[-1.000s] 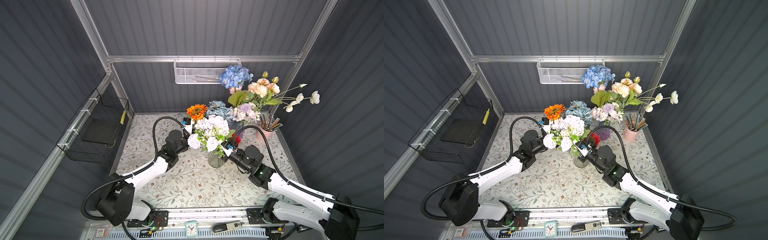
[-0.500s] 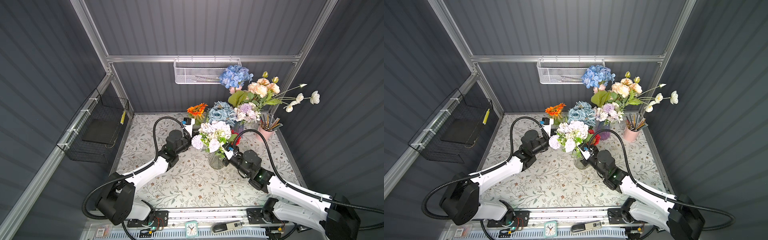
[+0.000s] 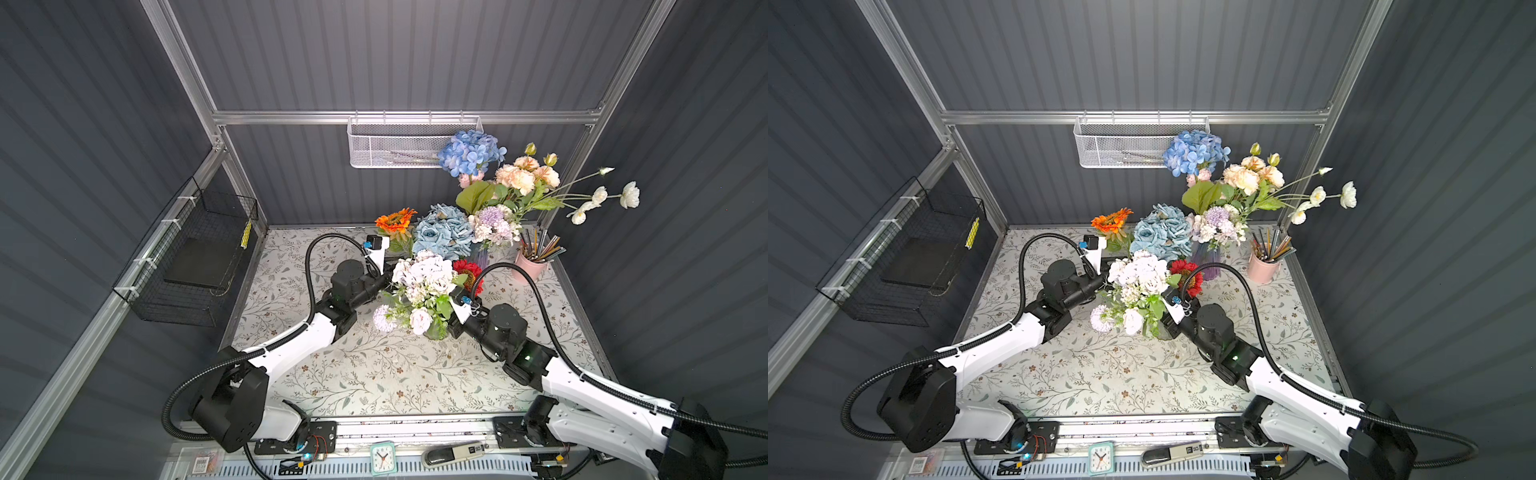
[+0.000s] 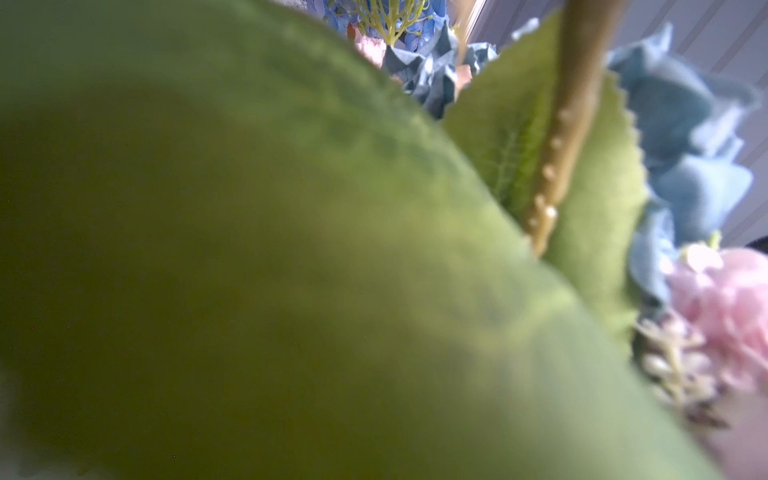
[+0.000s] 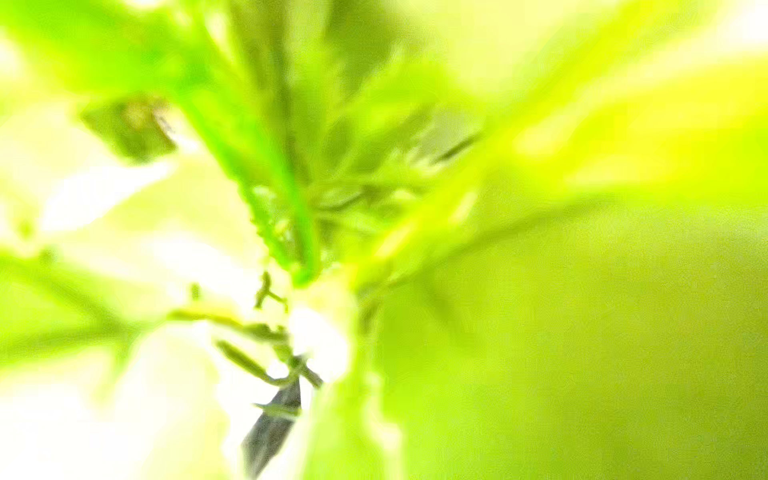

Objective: Arrange the flowers into the vase

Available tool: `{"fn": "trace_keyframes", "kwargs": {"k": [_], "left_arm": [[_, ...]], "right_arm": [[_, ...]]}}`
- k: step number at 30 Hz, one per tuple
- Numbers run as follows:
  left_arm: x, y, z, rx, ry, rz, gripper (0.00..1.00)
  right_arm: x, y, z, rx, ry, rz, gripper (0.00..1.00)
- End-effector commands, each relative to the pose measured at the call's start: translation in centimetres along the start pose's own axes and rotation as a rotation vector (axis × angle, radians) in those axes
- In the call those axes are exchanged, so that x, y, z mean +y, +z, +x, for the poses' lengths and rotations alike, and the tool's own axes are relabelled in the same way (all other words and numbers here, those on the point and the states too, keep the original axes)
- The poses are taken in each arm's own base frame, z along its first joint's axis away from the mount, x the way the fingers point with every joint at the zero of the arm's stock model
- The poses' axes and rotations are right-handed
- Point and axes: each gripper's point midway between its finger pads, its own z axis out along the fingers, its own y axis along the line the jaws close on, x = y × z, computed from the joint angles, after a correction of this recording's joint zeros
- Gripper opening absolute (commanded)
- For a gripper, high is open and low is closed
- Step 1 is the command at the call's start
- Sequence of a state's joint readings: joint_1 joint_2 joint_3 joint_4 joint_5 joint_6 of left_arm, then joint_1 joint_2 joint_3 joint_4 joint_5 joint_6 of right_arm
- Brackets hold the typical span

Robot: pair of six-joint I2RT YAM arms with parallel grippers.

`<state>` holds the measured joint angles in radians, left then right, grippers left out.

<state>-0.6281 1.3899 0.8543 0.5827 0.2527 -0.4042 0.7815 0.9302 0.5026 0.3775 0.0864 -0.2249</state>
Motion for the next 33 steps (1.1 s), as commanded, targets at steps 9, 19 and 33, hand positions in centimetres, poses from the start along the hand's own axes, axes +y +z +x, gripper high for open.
{"fn": "trace_keyframes", "kwargs": {"k": [9,19,33], "left_arm": [[-0.7,0.2,-1.6,-0.027,-0.008,0.020,0.46],[-0.6,0.0,-1.7,-0.012,-0.017,0.010,0.46],[-0.8,-0.5,-1.9,-0.011,-0.004,0.004,0.47]], "right_arm": [[0.0,0.1,-2.9,-0.085,0.022,-0.017,0.49],[-0.1,0.3,-3.6,-0.110,0.080,-0.024,0.00],[-0.8,0.4,2.4,0.132,0.148,0.031,0.00]]}}
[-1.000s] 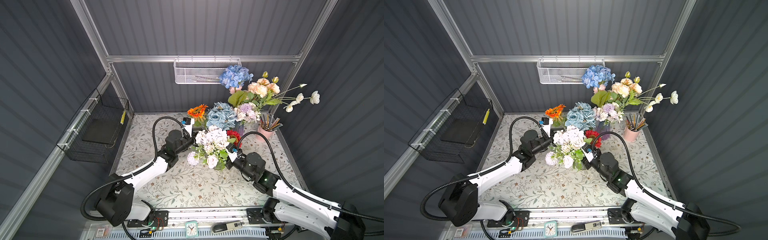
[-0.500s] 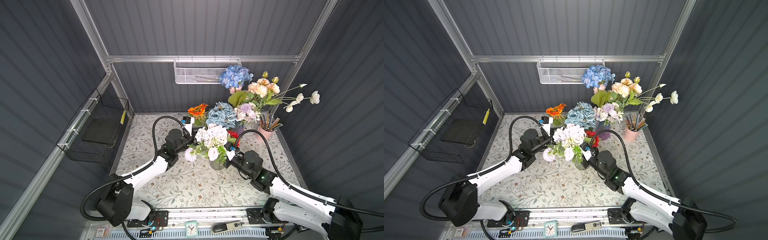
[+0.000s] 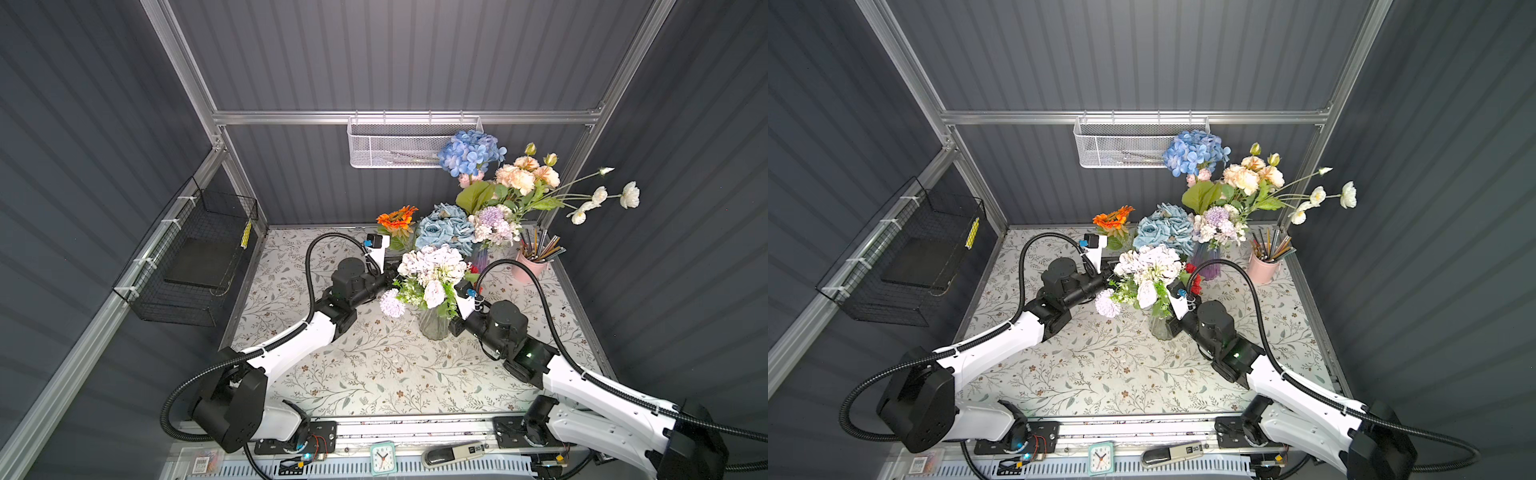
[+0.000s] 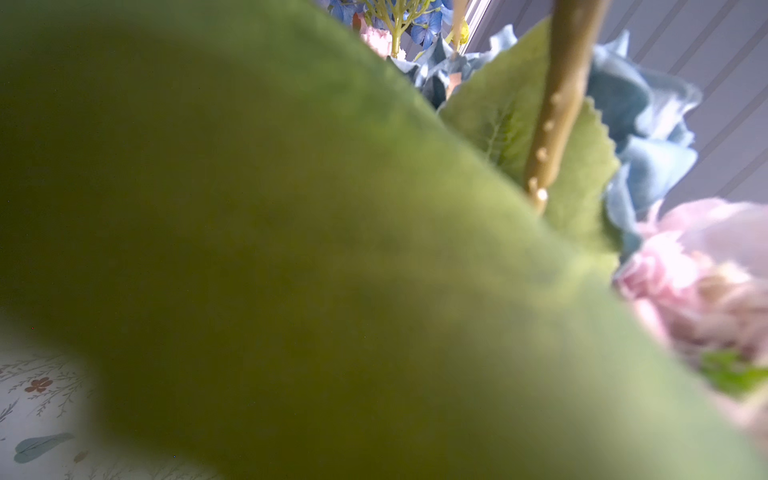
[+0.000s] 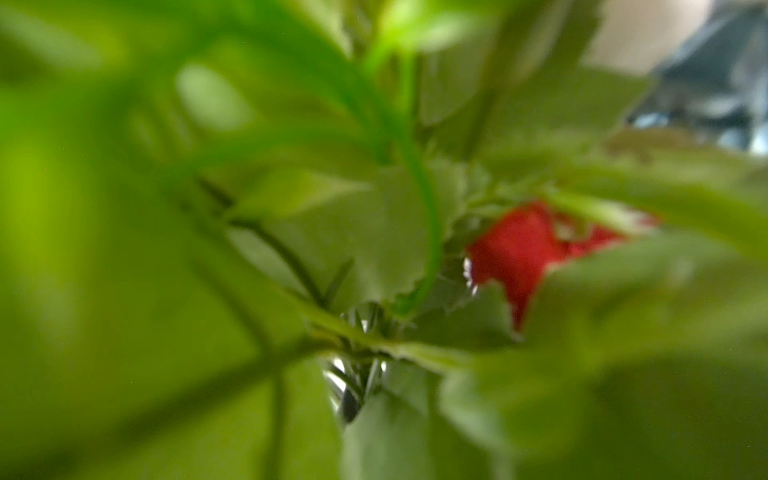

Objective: Arrange the flowers into the vase

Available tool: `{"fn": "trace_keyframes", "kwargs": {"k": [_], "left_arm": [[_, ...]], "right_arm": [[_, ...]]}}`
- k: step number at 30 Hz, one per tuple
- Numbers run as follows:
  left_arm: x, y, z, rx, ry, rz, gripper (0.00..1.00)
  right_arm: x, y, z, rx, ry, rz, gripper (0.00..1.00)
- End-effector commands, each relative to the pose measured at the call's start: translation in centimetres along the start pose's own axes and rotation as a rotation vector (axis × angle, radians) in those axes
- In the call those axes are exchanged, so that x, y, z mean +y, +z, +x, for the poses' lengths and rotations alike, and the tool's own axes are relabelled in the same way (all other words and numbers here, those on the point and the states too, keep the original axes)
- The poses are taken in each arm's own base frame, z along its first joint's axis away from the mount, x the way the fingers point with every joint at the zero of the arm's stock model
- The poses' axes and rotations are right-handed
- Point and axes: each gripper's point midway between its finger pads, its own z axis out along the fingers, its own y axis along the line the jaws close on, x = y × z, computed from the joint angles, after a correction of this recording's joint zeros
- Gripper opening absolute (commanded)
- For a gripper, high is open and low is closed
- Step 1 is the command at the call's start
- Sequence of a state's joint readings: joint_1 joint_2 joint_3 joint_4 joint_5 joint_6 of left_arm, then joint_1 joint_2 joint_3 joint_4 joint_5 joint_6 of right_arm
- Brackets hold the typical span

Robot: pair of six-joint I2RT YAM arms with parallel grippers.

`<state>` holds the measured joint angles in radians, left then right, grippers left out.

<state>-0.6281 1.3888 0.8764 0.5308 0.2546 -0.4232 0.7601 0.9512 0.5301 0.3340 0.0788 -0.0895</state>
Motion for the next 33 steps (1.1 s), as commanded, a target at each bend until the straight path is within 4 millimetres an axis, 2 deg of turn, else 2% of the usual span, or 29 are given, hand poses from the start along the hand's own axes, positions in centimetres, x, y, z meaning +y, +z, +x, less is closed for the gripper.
{"fn": "trace_keyframes", "kwargs": {"k": [1,4,6,8,12,15,21,25,27,33], "left_arm": [[-1.1,-0.7,-2.2,-0.041,0.026,0.016,0.48],[-1.1,-0.9,-2.2,-0.038,0.029,0.011,0.48],[-1.2,-1.0,-2.4,-0.038,0.030,0.010,0.48],[-1.1,-0.9,-2.5,-0.034,0.024,0.003,0.48],[-1.3,-0.7,-2.9,-0.027,-0.008,0.003,0.48],[-1.5,-0.5,-3.1,-0.023,-0.032,0.011,0.48],[-1.4,-0.2,-3.1,-0.005,-0.044,0.002,0.47],[-1.2,0.0,-2.9,0.005,-0.053,-0.002,0.47],[-1.1,0.1,-2.7,0.010,-0.056,-0.004,0.47],[-1.3,0.0,-2.8,0.013,-0.054,0.002,0.47]], "right_arm": [[-0.5,0.1,1.9,0.103,0.012,0.027,0.02],[-0.5,-0.3,1.5,0.122,0.012,0.020,0.15],[-0.4,-0.8,0.7,0.114,0.012,0.010,0.32],[-0.4,-1.3,0.3,0.107,0.006,0.004,0.43],[-0.3,-2.4,-0.5,0.092,0.004,-0.009,0.50],[0.5,-2.9,-1.4,0.066,0.014,-0.056,0.53],[1.2,-2.7,-3.7,-0.018,0.018,-0.102,0.62],[1.2,-2.2,-5.1,-0.063,0.008,-0.105,0.62],[1.1,-1.8,-5.5,-0.078,0.006,-0.097,0.59],[0.5,-0.9,-5.3,-0.062,0.001,-0.060,0.30]]}}
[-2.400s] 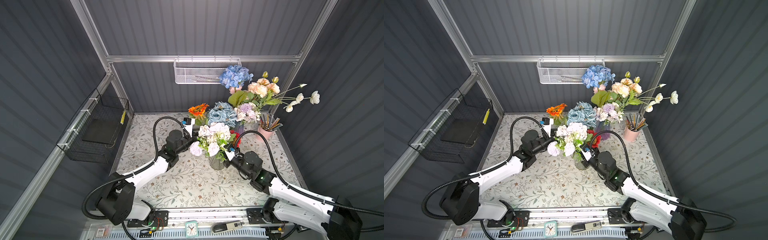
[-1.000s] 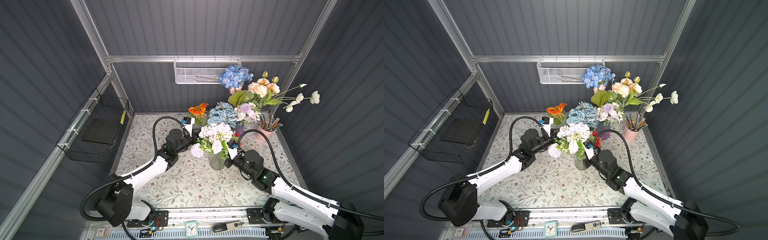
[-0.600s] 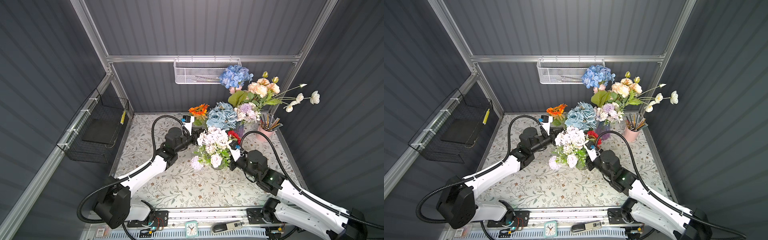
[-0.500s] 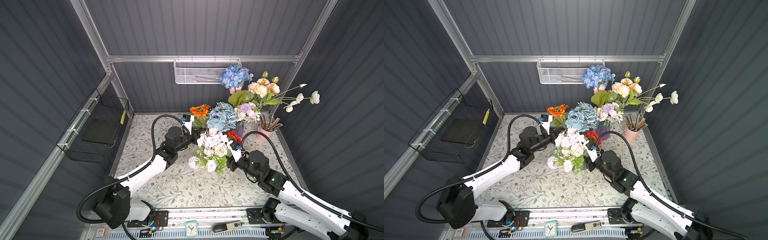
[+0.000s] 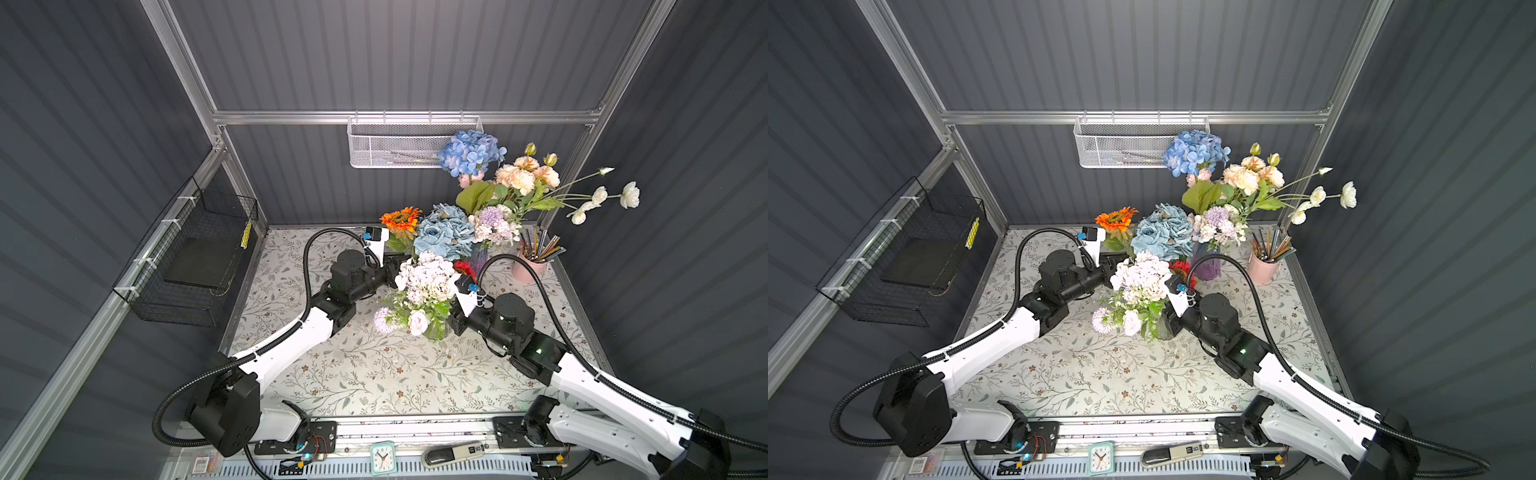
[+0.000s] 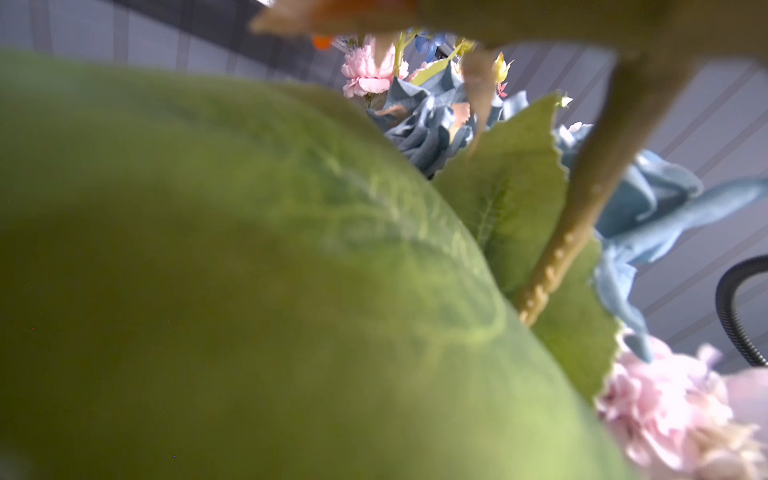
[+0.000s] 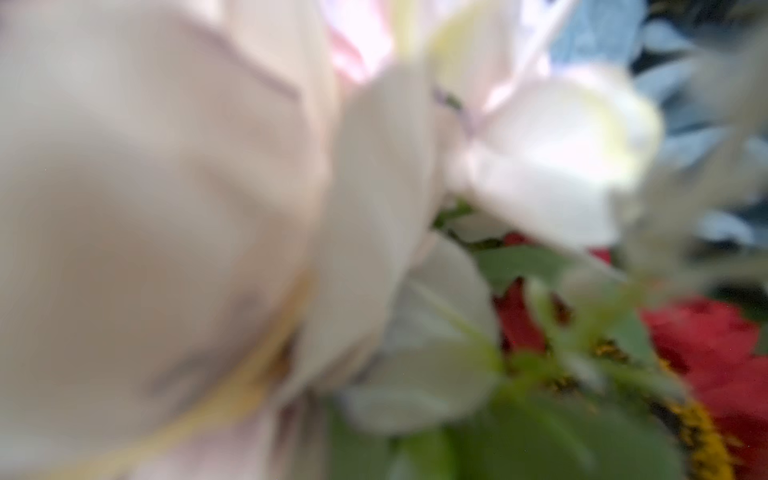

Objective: Arrange the flowers into the vase

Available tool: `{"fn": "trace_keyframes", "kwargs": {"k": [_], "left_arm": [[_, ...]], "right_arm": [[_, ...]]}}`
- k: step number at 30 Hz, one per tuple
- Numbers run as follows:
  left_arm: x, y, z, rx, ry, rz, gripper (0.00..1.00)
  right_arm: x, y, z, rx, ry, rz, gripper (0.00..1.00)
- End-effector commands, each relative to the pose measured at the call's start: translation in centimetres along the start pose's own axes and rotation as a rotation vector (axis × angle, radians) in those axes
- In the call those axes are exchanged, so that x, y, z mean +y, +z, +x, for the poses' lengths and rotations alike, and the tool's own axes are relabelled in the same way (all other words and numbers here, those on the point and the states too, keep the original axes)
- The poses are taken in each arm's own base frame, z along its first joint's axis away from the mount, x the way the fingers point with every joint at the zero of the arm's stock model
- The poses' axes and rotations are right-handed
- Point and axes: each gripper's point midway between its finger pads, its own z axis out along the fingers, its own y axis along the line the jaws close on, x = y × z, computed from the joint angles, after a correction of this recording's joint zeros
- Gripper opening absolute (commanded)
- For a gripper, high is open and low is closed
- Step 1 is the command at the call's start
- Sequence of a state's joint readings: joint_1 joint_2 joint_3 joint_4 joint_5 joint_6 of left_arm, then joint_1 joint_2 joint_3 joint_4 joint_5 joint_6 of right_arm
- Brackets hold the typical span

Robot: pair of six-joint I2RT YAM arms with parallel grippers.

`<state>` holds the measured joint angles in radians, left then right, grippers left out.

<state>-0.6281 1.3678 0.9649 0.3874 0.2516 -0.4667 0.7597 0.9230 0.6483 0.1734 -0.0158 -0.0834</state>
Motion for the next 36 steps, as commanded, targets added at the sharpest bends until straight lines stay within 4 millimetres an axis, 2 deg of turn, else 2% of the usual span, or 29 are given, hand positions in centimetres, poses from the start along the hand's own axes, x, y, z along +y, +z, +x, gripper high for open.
{"fn": "trace_keyframes", "kwargs": {"k": [1,6,11,14,19,21,23,31,33,36], "left_arm": [[-0.7,0.0,-1.2,-0.014,0.003,0.017,0.47],[-0.6,-0.2,-1.1,-0.014,0.009,0.009,0.48],[-0.5,-0.2,-1.0,-0.013,0.009,0.008,0.52],[-0.5,-0.3,-1.0,-0.017,0.010,0.007,0.57],[-0.5,-1.0,-1.2,-0.027,0.022,-0.005,0.73],[-0.5,-1.2,-1.3,-0.031,0.024,-0.014,0.79],[-0.4,-1.3,-1.2,-0.032,0.026,-0.021,0.79],[0.4,-1.2,-0.9,-0.031,0.015,-0.053,0.80],[0.6,-1.3,-1.0,-0.035,0.015,-0.065,0.81],[0.9,-1.4,-1.0,-0.040,0.013,-0.080,0.82]], "right_arm": [[-0.9,-0.2,-2.3,-0.065,-0.008,0.042,0.27],[-1.1,-0.2,-1.2,-0.013,-0.016,0.049,0.16],[-1.8,0.2,0.9,0.069,0.051,0.073,0.10],[-2.0,0.4,2.7,0.117,0.077,0.088,0.07],[-2.5,0.6,5.0,0.188,0.097,0.124,0.06],[-2.3,0.5,5.2,0.209,0.098,0.117,0.09],[-2.3,0.3,4.9,0.214,0.099,0.113,0.12],[-1.5,-2.7,2.3,0.183,0.104,0.061,0.40],[-1.3,-3.7,2.4,0.193,0.118,0.057,0.48],[-1.4,-5.1,3.6,0.226,0.154,0.075,0.60]]}}
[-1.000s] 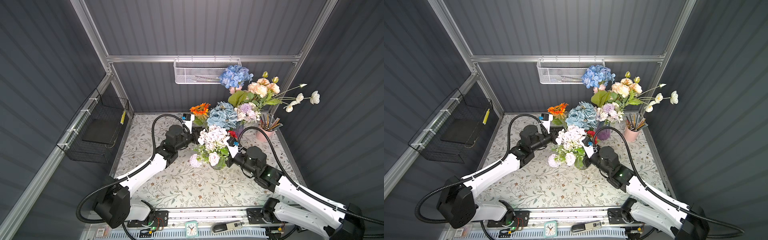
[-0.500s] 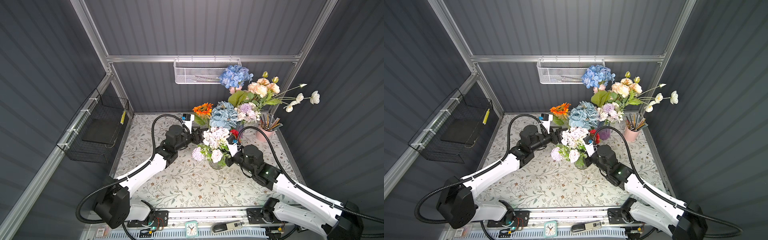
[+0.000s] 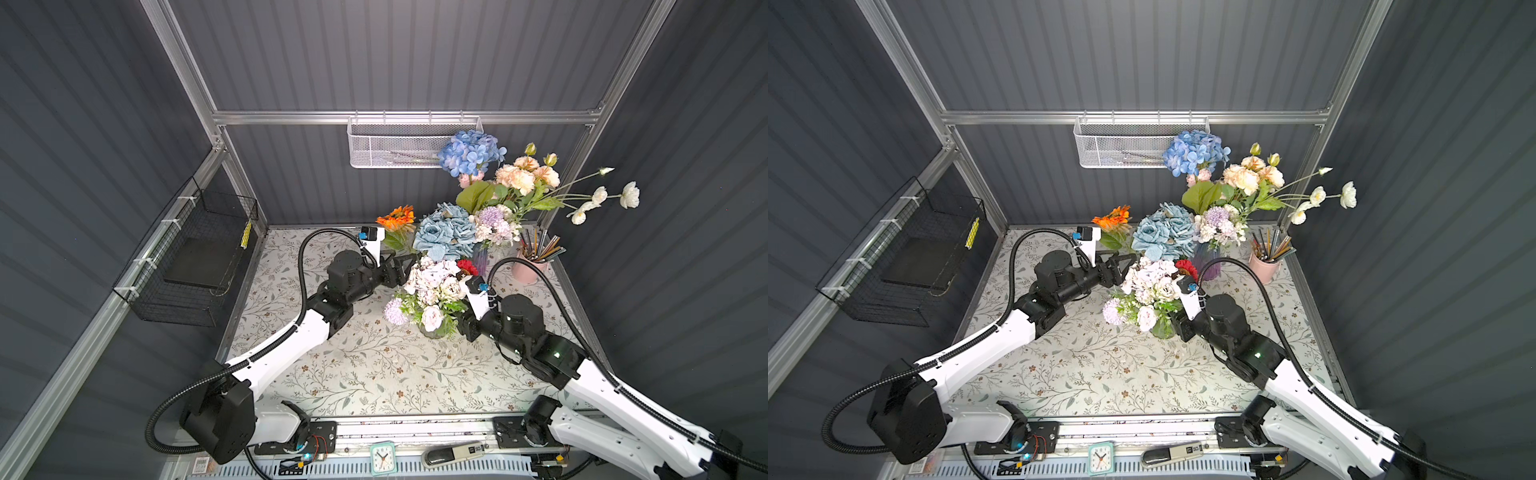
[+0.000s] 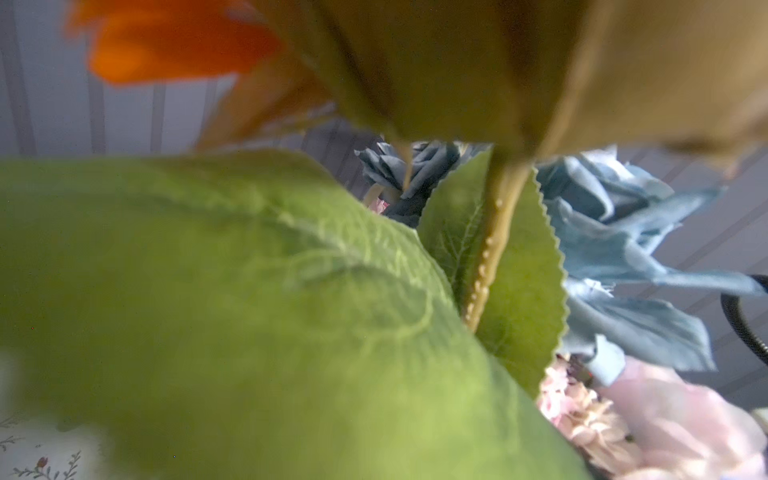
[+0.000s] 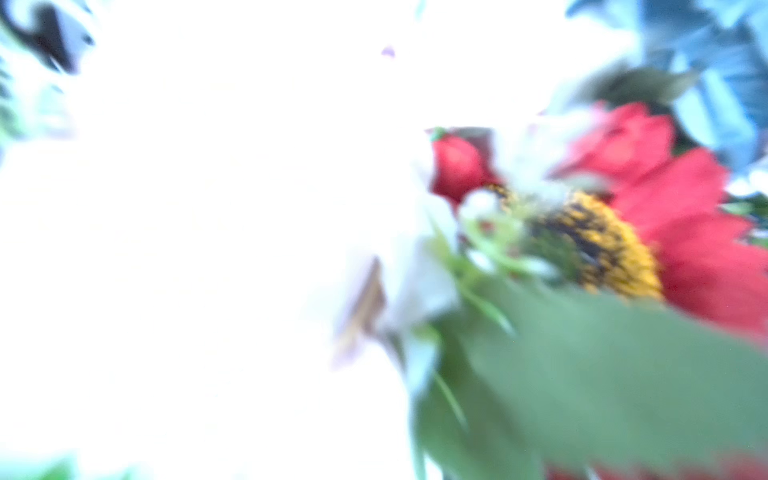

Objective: Arrange the flowers into the vase
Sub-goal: 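Open both grippers and draw them back from the glass vase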

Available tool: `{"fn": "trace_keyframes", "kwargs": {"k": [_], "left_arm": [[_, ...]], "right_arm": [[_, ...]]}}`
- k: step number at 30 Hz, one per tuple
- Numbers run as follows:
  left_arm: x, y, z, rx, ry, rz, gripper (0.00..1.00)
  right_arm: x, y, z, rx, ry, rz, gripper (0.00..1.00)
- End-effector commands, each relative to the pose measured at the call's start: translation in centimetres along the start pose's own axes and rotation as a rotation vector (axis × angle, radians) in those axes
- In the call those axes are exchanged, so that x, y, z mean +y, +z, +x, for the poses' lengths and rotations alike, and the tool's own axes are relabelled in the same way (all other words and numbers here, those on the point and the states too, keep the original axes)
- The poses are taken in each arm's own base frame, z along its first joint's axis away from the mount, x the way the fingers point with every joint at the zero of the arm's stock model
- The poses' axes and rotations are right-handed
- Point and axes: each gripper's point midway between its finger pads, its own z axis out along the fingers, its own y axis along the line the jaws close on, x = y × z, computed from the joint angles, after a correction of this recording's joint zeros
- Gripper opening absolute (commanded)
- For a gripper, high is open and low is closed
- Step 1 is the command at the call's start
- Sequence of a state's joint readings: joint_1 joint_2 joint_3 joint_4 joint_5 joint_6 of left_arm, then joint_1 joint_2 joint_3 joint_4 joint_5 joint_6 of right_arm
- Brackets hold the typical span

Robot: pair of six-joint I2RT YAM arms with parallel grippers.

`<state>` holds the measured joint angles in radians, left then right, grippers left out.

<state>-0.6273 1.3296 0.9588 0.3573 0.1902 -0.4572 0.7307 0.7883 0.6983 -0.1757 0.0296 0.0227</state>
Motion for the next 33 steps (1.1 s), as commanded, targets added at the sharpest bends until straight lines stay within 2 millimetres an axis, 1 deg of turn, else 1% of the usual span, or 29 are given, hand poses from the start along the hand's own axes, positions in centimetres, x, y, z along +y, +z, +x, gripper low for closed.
{"fn": "trace_keyframes", "kwargs": {"k": [1,3,6,8,12,13,16,18,21,24,28,30,33], "left_arm": [[0.5,-0.4,-0.1,-0.010,0.000,-0.027,0.82],[0.5,-0.3,-0.1,-0.013,-0.001,-0.028,0.83],[0.5,-0.2,-0.1,-0.013,-0.005,-0.029,0.87],[0.6,-0.2,-0.2,-0.014,-0.005,-0.033,0.99],[1.0,-0.7,-0.2,-0.016,-0.004,-0.061,1.00],[1.1,-0.9,-0.3,-0.019,-0.003,-0.072,1.00],[1.4,-1.7,-0.3,-0.023,0.007,-0.099,1.00],[1.5,-2.3,-0.3,-0.016,0.018,-0.116,1.00],[2.0,-3.4,0.4,0.014,0.041,-0.155,1.00],[3.5,-4.9,1.3,0.022,0.051,-0.238,1.00],[5.6,-6.6,2.4,0.013,0.053,-0.345,1.00],[6.3,-7.1,2.6,0.010,0.055,-0.380,1.00],[7.3,-7.2,3.2,0.007,0.057,-0.415,1.00]], "right_arm": [[-0.4,-1.4,2.0,0.069,0.056,0.017,0.63],[-0.8,-1.7,3.3,0.082,0.082,0.043,0.69],[-1.3,-1.6,5.4,0.102,0.107,0.068,0.76],[-1.5,-1.2,6.2,0.100,0.119,0.079,0.82],[-1.4,-0.1,6.9,0.069,0.114,0.072,0.95],[-1.2,0.4,6.8,0.050,0.108,0.062,0.98],[-1.0,1.8,6.5,-0.005,0.091,0.048,0.99],[-1.2,2.6,5.9,-0.062,0.083,0.058,0.99],[-1.2,3.5,4.8,-0.177,0.067,0.058,0.99],[-1.4,4.6,3.8,-0.260,0.043,0.070,0.99],[-1.7,6.7,3.4,-0.286,0.026,0.094,0.99],[-2.0,7.4,3.3,-0.303,0.023,0.115,0.99],[-2.6,8.1,3.2,-0.323,0.023,0.152,0.99]]}}
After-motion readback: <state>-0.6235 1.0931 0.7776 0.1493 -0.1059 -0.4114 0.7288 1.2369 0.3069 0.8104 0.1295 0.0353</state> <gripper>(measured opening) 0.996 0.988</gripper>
